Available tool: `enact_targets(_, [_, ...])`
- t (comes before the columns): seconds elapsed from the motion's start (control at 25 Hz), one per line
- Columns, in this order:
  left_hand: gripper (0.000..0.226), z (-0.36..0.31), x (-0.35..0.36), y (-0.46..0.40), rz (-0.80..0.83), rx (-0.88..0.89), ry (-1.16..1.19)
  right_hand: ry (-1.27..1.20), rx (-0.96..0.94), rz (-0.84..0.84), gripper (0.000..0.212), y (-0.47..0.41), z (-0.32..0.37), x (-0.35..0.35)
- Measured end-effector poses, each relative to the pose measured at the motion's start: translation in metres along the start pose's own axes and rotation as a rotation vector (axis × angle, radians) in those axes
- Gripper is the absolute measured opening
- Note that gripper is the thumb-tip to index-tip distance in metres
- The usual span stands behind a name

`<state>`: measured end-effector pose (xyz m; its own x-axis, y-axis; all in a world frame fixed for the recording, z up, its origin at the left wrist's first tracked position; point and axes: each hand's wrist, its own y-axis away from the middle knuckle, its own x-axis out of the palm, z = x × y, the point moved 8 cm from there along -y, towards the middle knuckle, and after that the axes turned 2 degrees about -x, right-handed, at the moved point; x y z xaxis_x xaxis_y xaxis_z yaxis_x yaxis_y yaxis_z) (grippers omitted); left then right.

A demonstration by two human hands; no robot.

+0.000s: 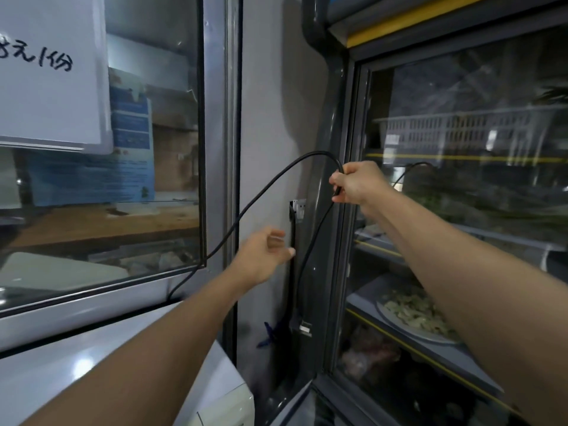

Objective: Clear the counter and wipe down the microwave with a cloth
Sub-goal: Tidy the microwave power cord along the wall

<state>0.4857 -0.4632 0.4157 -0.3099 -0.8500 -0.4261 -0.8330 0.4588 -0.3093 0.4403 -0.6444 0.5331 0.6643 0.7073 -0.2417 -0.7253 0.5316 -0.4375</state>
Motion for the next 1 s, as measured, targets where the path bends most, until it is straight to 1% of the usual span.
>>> enact_targets(0.08, [0.043,0.007,0.023,0.001,0.053,-0.036,0.088,-0.02,-0.021,0.004,0.025,-0.007,0.002,0.005])
enact_targets(0.2, [0.033,0.014,0.04,-0.006,0.054,-0.068,0.174,-0.057,-0.058,0.018,0.025,-0.018,0.004,0.009])
enact_targets(0.32, [0.011,0.023,0.028,-0.017,-0.062,-0.086,0.29,-0.11,-0.093,0.061,0.026,-0.031,0.0,0.014])
enact_targets(0.36, [0.011,0.028,0.016,-0.022,-0.129,-0.088,0.313,-0.124,-0.109,0.075,0.026,-0.035,-0.002,0.016])
enact_targets(0.44, [0.022,0.04,-0.012,-0.031,-0.273,-0.095,0.255,-0.155,-0.142,0.096,0.026,-0.041,-0.005,0.02])
enact_targets(0.52, [0.046,0.047,-0.039,-0.041,-0.37,-0.11,0.171,-0.191,-0.164,0.113,0.025,-0.043,-0.007,0.024])
enact_targets(0.6, [0.068,0.047,-0.058,-0.053,-0.427,-0.108,0.072,-0.22,-0.178,0.133,0.025,-0.046,-0.008,0.027])
enact_targets(0.68, [0.078,0.043,-0.07,-0.065,-0.486,-0.093,-0.063,-0.217,-0.19,0.143,0.024,-0.048,-0.009,0.028])
enact_targets(0.76, [0.082,0.043,-0.076,-0.074,-0.517,-0.103,-0.169,-0.222,-0.197,0.146,0.023,-0.048,-0.013,0.027])
enact_targets(0.84, [0.077,0.046,-0.076,-0.082,-0.475,-0.123,-0.195,-0.227,-0.197,0.15,0.023,-0.049,-0.018,0.027])
enact_targets(0.92, [0.057,0.049,-0.072,-0.089,-0.398,-0.102,-0.129,-0.23,-0.192,0.152,0.022,-0.05,-0.023,0.027])
enact_targets(1.0, [0.038,0.048,-0.069,-0.093,-0.372,-0.052,-0.096,-0.238,-0.177,0.148,0.022,-0.053,-0.029,0.026])
